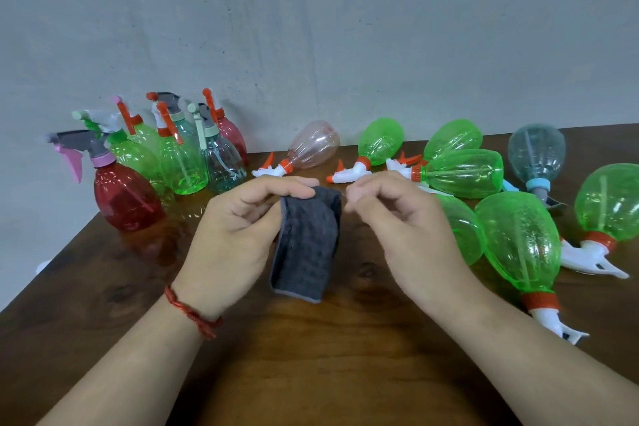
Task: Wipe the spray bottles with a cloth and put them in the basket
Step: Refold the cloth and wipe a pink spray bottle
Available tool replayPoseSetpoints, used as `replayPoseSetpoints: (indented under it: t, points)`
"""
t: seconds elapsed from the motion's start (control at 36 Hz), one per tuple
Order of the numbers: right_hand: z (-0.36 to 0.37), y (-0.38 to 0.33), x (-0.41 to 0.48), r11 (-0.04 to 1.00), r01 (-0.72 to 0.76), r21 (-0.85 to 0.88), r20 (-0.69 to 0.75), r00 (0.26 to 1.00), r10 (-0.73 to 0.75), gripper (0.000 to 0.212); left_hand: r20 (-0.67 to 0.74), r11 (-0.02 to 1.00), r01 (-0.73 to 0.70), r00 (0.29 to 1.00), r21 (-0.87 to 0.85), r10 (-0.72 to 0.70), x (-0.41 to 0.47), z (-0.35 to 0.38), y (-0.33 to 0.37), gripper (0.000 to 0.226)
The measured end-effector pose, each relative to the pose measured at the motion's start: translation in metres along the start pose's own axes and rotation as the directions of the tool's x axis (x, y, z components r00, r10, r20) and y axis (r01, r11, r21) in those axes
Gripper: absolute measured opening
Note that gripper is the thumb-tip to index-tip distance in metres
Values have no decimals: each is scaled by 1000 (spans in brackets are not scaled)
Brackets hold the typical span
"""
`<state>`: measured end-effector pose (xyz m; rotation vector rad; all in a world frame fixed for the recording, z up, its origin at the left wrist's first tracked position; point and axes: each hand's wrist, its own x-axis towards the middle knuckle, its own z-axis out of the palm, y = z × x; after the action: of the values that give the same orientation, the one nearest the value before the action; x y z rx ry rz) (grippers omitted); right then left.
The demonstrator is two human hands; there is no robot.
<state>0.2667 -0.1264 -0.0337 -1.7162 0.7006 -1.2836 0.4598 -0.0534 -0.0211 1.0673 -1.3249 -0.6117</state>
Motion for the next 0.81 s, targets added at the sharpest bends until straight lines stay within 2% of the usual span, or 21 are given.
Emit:
replayPoseSetpoints:
  t: [0.06, 0.11, 0.19, 0.31, 0.42, 0.61, 0.69, 0.81]
  points:
    - [2, 0, -2, 990, 24, -138, 39, 999, -19, 28, -14, 1000, -4, 1000, -9, 4, 0, 0, -1, 22]
    - [6, 2, -3, 986, -41, -160, 56, 997, 51, 29, -18, 1000, -4, 1000, -12, 4, 0, 0, -2, 23]
    - [10, 2, -2, 977, -210, 26, 67, 976, 208, 11, -10, 999, -15, 1000, 33, 15, 0, -1, -4, 25]
    - [9, -1, 0, 882, -346, 321, 91, 938, 335, 3, -22, 995, -13, 1000, 103, 16, 1, -2, -10, 28]
    - [8, -4, 0, 847, -342, 407, 90, 938, 335, 4, -34, 996, 47, 998, 80, -45, 1, -1, -12, 30]
    - [7, -4, 0, 880, -335, 337, 67, 941, 332, 10, -85, 985, 149, 984, -89, -156, 2, 8, -9, 15]
    - [8, -4, 0, 873, -330, 358, 57, 941, 333, 9, -58, 983, 158, 985, -94, -164, 1, 7, -8, 12]
    - [8, -4, 0, 870, -313, 380, 19, 943, 332, 11, 15, 954, 215, 976, -210, -217, 1, 5, -7, 31]
